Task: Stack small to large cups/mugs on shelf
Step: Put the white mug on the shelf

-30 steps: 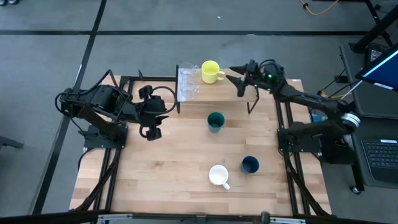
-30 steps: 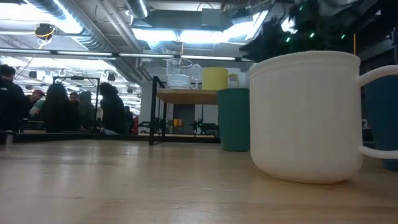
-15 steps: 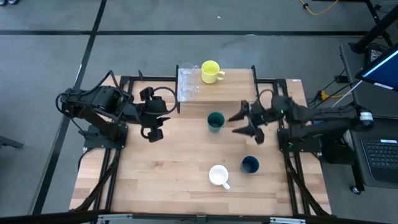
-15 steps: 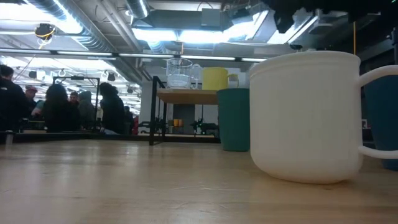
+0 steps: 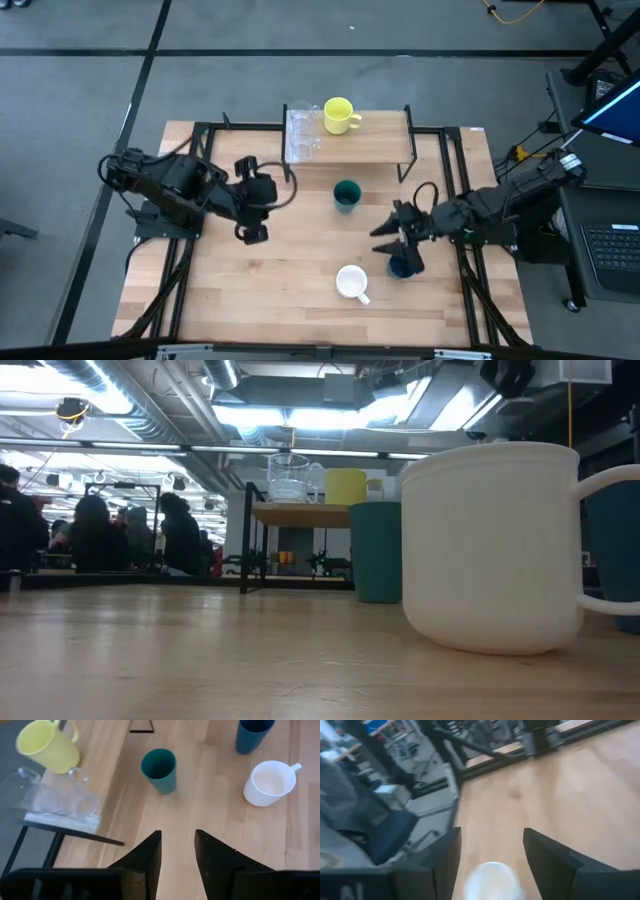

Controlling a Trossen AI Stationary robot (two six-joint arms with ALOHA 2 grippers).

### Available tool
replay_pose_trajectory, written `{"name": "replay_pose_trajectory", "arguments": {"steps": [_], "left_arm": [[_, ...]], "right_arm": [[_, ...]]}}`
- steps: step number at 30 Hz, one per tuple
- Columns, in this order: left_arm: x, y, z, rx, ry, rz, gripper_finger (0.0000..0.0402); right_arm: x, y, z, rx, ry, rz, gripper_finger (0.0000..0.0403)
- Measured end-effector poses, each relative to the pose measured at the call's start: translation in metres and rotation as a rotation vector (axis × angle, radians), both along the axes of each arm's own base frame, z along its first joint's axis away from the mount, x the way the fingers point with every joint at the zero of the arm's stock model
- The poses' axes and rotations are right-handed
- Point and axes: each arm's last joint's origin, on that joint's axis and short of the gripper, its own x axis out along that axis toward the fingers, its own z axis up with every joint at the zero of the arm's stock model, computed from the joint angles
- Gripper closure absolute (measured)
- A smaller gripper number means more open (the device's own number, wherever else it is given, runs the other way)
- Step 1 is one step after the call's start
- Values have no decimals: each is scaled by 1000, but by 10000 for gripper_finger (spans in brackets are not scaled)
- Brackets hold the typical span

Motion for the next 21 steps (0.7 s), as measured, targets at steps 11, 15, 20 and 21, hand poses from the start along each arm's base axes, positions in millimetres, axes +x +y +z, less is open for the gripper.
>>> {"name": "replay_pose_trajectory", "arguments": {"steps": [11, 15, 20, 21], "left_arm": [[27, -35, -28, 18, 87, -65, 290], [34, -48, -38, 20, 113, -70, 290], [43, -64, -51, 36, 132, -99, 290], [44, -67, -53, 37, 133, -106, 290]], "right_arm": [[27, 51, 15, 77, 262, 30, 191], [37, 66, 10, 74, 405, -17, 191], [47, 87, -2, 78, 514, -65, 191], [49, 92, -6, 87, 527, -69, 191]]}}
